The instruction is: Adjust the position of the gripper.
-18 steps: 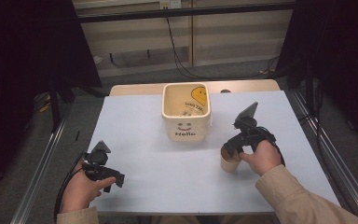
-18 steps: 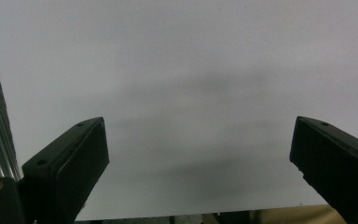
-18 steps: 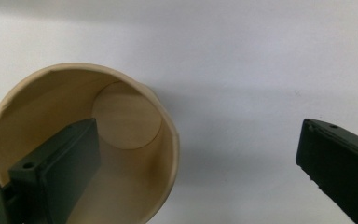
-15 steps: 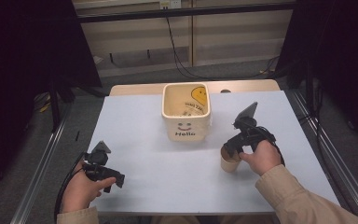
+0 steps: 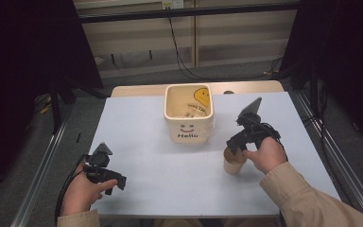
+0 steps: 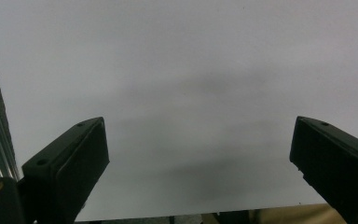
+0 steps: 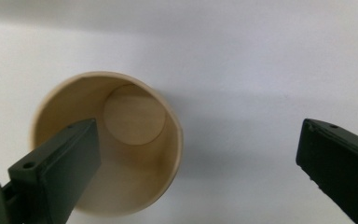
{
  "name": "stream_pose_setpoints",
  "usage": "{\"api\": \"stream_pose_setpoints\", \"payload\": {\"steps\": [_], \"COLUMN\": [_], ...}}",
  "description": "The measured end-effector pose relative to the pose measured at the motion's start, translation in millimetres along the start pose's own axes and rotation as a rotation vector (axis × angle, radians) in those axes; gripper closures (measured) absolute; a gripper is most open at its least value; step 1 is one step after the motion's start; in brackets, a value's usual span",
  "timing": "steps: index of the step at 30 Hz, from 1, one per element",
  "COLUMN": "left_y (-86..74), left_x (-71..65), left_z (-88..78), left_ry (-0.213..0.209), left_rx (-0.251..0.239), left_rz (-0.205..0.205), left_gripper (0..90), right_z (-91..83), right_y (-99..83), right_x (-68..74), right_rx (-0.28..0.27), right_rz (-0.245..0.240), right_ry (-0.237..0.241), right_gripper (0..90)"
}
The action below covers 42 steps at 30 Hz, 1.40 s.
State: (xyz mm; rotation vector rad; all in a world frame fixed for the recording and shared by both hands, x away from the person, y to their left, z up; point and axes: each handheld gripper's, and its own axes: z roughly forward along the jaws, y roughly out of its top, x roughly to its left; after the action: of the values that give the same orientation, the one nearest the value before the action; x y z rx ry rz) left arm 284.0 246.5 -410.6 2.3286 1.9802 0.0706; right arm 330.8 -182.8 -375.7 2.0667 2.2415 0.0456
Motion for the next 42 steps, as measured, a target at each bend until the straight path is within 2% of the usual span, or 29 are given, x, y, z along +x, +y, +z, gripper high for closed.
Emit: {"api": "stream_pose_setpoints", "payload": {"steps": [6, 7, 11, 14, 18, 21, 22, 23, 26, 27, 29, 36, 39, 42], "left_y": [0.0, 0.2, 0.6, 0.4, 0.4, -0.2, -0.7, -0.6, -1.0, -1.5, -1.7, -1.8, -1.7, -1.0], "left_x": [-0.4, -0.2, 0.8, 0.3, -0.6, -1.1, -1.9, -0.5, 0.2, 0.0, 1.7, 1.3, -0.2, 0.4], "left_z": [0.3, 0.3, -0.1, 0.1, -0.5, 0.2, 0.6, 0.4, -0.3, -0.4, -0.8, -0.6, -0.3, -0.7], "left_ry": [-0.010, -0.011, -0.005, -0.005, -0.002, 0.000, -0.008, -0.009, -0.006, -0.013, -0.004, -0.004, -0.005, 0.000], "left_rx": [0.001, 0.000, 0.007, 0.002, 0.002, -0.003, -0.004, -0.002, 0.000, -0.002, 0.002, 0.002, -0.002, 0.008], "left_rz": [0.004, 0.008, 0.008, 0.006, 0.019, 0.012, -0.003, 0.010, 0.004, -0.008, 0.008, 0.006, 0.001, 0.014], "left_gripper": [4.3, 4.3, 4.3, 4.3, 4.3, 4.3, 4.3, 4.3, 4.3, 4.3, 4.4, 4.3, 4.3, 4.3], "right_z": [-19.2, -29.3, -51.7, -71.1, -91.4, -104.7, -107.7, -110.5, -116.5, -117.6, -119.1, -120.2, -121.2, -120.4], "right_y": [5.8, 8.5, 14.1, 18.6, 22.9, 26.0, 26.8, 27.8, 30.1, 30.5, 31.3, 33.2, 34.7, 36.0], "right_x": [0.0, -0.7, -2.9, -4.7, -5.3, -5.6, -6.2, -6.9, -7.3, -7.8, -8.5, -7.2, -1.9, 6.4], "right_rx": [-0.009, -0.013, -0.019, -0.023, -0.027, -0.027, -0.035, -0.031, -0.021, -0.025, -0.028, -0.028, -0.023, -0.017], "right_rz": [-0.003, -0.006, -0.001, 0.001, -0.003, 0.007, 0.008, 0.007, 0.012, 0.009, 0.009, 0.009, 0.009, -0.014], "right_ry": [0.009, 0.007, 0.024, 0.019, 0.040, 0.039, 0.050, 0.053, 0.039, 0.049, 0.059, 0.059, 0.048, 0.046], "right_gripper": [0.0, 0.0, 0.0, 0.0, 0.0, 0.0, 0.0, 0.0, 0.0, 0.0, 0.0, 0.0, 0.0, 0.0]}}
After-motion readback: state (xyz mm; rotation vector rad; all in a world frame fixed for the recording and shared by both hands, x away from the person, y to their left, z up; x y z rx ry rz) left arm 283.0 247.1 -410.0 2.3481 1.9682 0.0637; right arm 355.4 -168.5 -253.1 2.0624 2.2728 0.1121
